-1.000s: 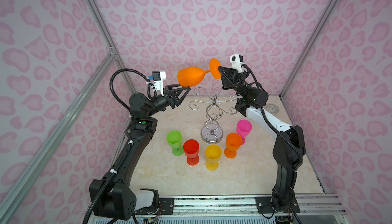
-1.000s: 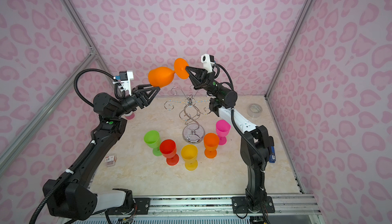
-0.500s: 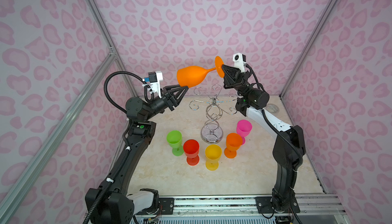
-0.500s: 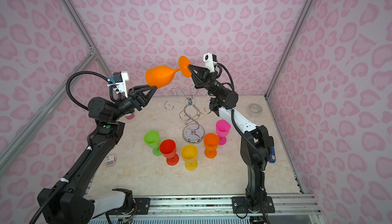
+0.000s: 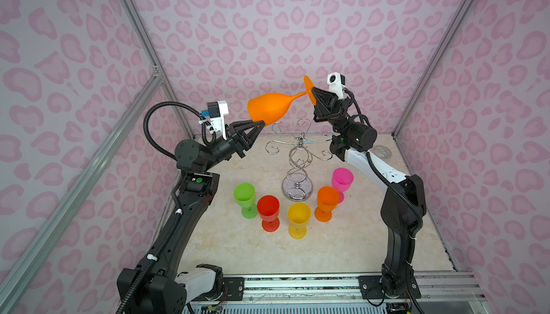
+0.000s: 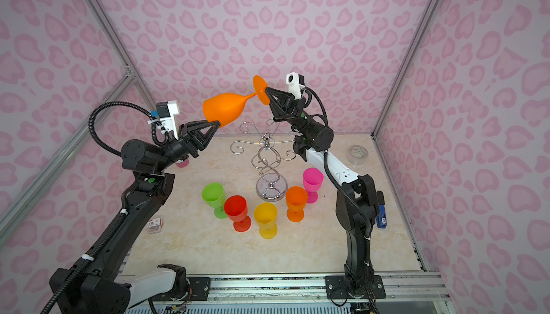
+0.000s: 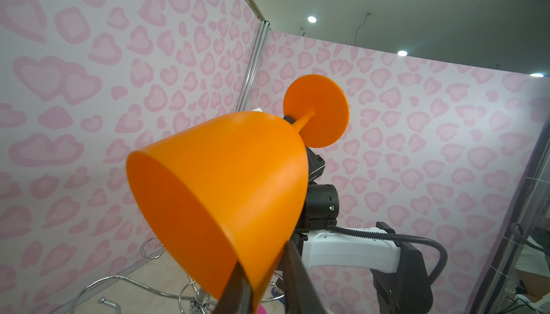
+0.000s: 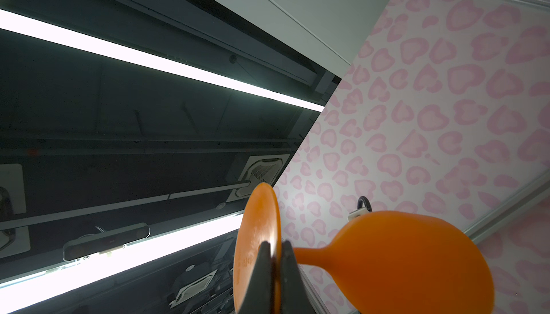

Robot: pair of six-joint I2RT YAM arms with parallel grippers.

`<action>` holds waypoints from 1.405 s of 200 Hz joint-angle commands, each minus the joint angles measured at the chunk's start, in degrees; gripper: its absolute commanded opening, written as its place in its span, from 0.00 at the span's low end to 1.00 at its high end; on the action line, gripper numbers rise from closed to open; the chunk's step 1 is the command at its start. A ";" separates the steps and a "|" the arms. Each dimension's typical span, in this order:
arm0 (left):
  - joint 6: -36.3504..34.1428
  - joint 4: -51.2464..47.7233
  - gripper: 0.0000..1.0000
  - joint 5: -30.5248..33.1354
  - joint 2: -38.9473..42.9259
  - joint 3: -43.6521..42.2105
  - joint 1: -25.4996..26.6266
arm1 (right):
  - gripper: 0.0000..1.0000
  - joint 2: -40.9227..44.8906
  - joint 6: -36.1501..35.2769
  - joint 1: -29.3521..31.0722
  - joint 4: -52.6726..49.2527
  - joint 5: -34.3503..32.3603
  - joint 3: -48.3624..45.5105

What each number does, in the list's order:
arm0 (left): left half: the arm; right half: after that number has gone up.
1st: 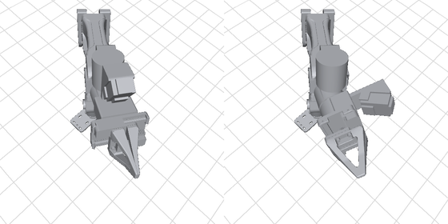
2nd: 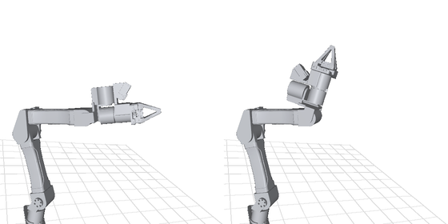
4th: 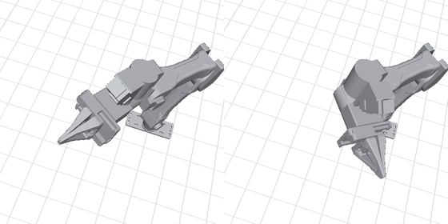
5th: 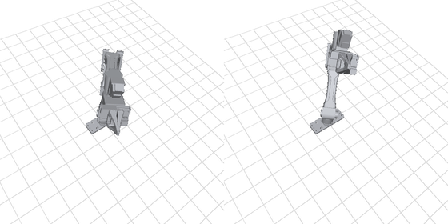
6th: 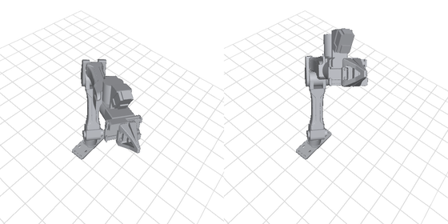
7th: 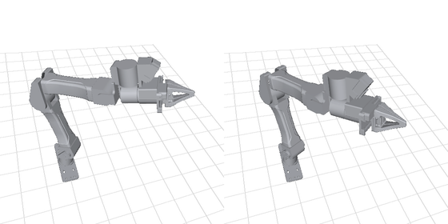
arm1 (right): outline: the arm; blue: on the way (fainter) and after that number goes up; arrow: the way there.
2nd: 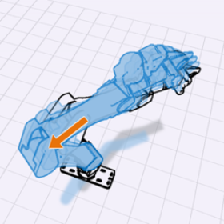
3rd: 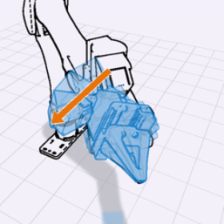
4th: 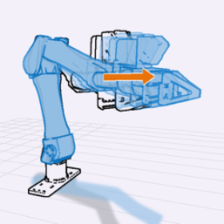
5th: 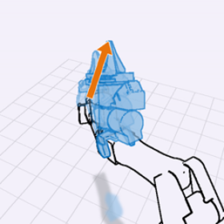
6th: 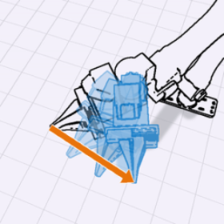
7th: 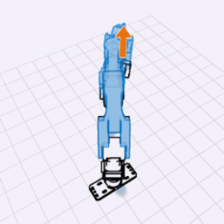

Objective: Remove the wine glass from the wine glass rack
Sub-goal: 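Close the left gripper on the orange glass bowl, then open the right gripper off the base while the left gripper pulls the glass away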

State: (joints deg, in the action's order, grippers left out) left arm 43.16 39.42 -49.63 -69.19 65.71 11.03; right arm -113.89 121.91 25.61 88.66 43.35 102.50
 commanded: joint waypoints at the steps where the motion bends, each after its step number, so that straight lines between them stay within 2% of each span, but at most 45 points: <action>1: 0.26 2.92 0.16 -1.61 0.50 0.37 0.37 | 0.00 0.32 8.33 0.08 -0.40 2.21 -0.05; 81: 0.94 3.62 0.03 -1.86 1.75 0.58 0.82 | 0.00 1.21 8.03 -0.04 -1.66 2.70 -1.61; 114: 1.25 4.04 0.03 -1.88 2.61 0.56 1.44 | 0.00 1.30 7.84 -0.39 -2.58 2.70 -1.27; 221: 1.23 4.70 0.03 -0.44 7.02 -0.14 2.08 | 0.27 1.73 7.20 -1.28 -3.89 3.31 0.51; 257: 1.09 4.54 0.03 0.21 7.90 0.11 2.14 | 0.30 2.66 5.96 -2.03 -4.70 4.30 0.81; 281: 0.96 4.45 0.03 0.91 8.75 0.20 2.15 | 0.31 4.48 2.54 -2.64 -7.56 5.76 -0.22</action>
State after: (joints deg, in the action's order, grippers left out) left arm 44.18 41.87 -49.87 -61.39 65.71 13.19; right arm -110.83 120.55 23.46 82.83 46.98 102.91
